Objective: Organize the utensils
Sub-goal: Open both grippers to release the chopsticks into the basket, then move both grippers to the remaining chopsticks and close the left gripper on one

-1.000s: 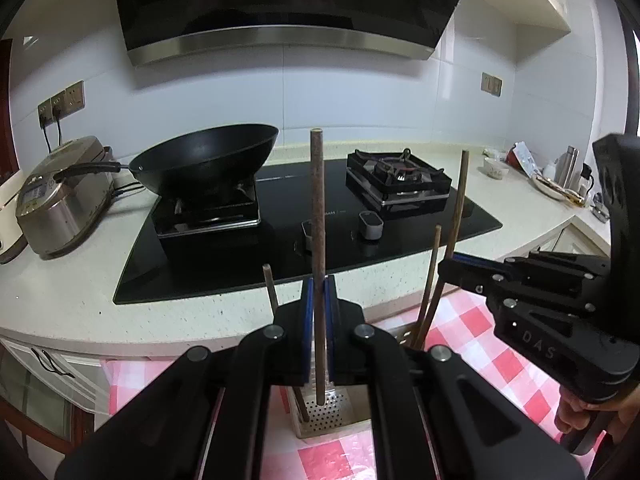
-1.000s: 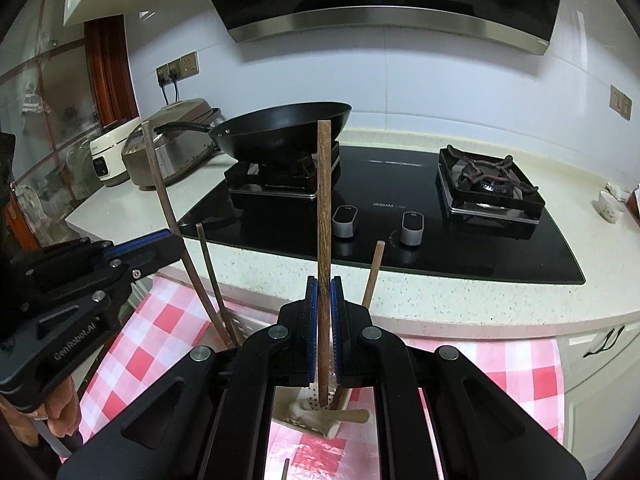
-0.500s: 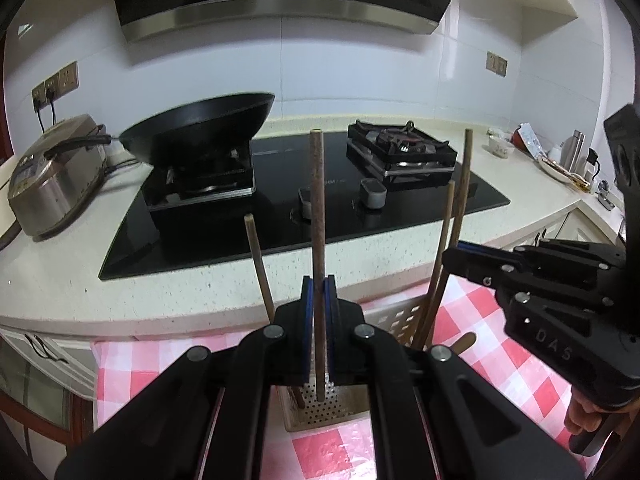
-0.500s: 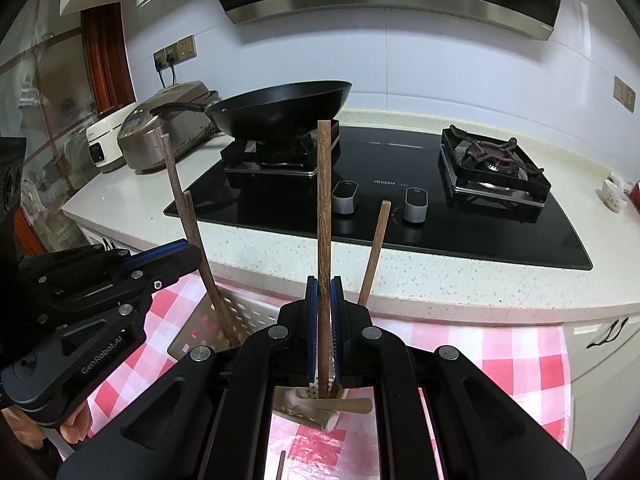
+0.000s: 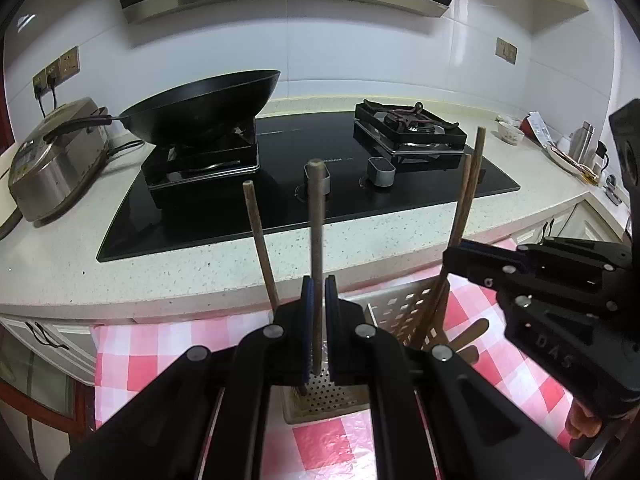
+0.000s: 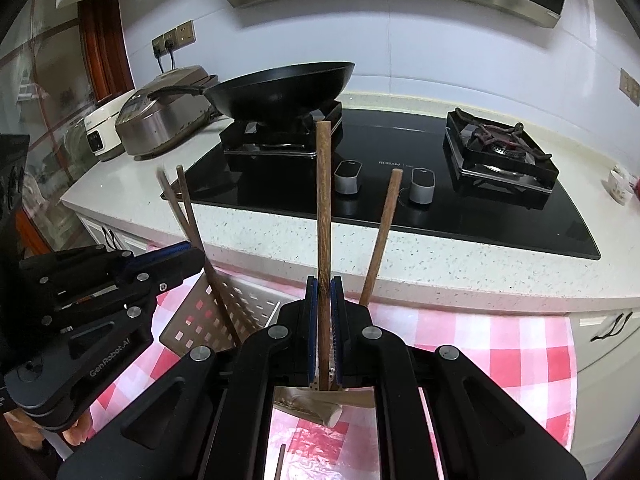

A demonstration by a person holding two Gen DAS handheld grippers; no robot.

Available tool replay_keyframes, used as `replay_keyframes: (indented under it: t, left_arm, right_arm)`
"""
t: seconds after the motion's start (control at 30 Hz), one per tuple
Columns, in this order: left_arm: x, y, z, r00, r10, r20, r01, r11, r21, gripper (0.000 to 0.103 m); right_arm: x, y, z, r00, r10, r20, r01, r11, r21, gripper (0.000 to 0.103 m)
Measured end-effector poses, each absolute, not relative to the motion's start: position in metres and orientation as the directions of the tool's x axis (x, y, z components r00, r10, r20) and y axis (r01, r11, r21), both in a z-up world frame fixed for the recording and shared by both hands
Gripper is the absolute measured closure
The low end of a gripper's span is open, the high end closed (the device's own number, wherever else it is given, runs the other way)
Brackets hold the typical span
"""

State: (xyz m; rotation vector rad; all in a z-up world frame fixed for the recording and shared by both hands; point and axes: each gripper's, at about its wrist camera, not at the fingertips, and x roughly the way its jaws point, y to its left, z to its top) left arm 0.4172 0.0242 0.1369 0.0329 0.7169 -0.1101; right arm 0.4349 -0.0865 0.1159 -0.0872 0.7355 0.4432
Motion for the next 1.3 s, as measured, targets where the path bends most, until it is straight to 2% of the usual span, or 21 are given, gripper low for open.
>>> replay_keyframes:
  t: [0.1, 0.2, 0.4, 0.5, 0.67, 1.03, 1.3]
  left_arm:
    - [0.416, 0.023, 0.139, 0.751, -0.088, -0.654, 0.113, 0.994, -0.004, 0.097]
    - [0.413, 0.024, 0.142, 0.757, -0.096, -0.647, 0.119, 0.993, -0.007, 0.091]
    - [0.401, 0.024, 0.15, 0.771, -0.113, -0.627, 0.131, 0.991, -0.017, 0.087]
    - [0.394, 0.023, 0.154, 0.778, -0.117, -0.617, 0.137, 0.991, -0.015, 0.082]
    - [0.38, 0.026, 0.16, 0.789, -0.125, -0.601, 0.144, 0.989, -0.017, 0.081]
    - [0.33, 0.042, 0.166, 0.809, -0.144, -0.57, 0.14, 0.989, -0.051, 0.077]
    - [0.282, 0.048, 0.148, 0.804, -0.162, -0.573, 0.136, 0.987, -0.089, 0.074]
  right_arm:
    - [0.435, -0.084, 0.115, 0.649, 0.365, -0.667, -0.43, 0.9, 0.074, 0.095]
    - [0.436, -0.08, 0.115, 0.648, 0.37, -0.665, -0.438, 0.896, 0.073, 0.095]
    - [0.437, -0.075, 0.116, 0.647, 0.375, -0.664, -0.448, 0.891, 0.067, 0.094]
    - [0.436, -0.072, 0.116, 0.643, 0.38, -0.665, -0.458, 0.887, 0.064, 0.093]
    - [0.433, -0.076, 0.119, 0.651, 0.376, -0.66, -0.446, 0.892, 0.068, 0.093]
    - [0.409, -0.127, 0.135, 0.708, 0.34, -0.619, -0.385, 0.921, 0.065, 0.063]
    - [0.366, -0.184, 0.129, 0.738, 0.316, -0.596, -0.325, 0.941, 0.097, 0.057]
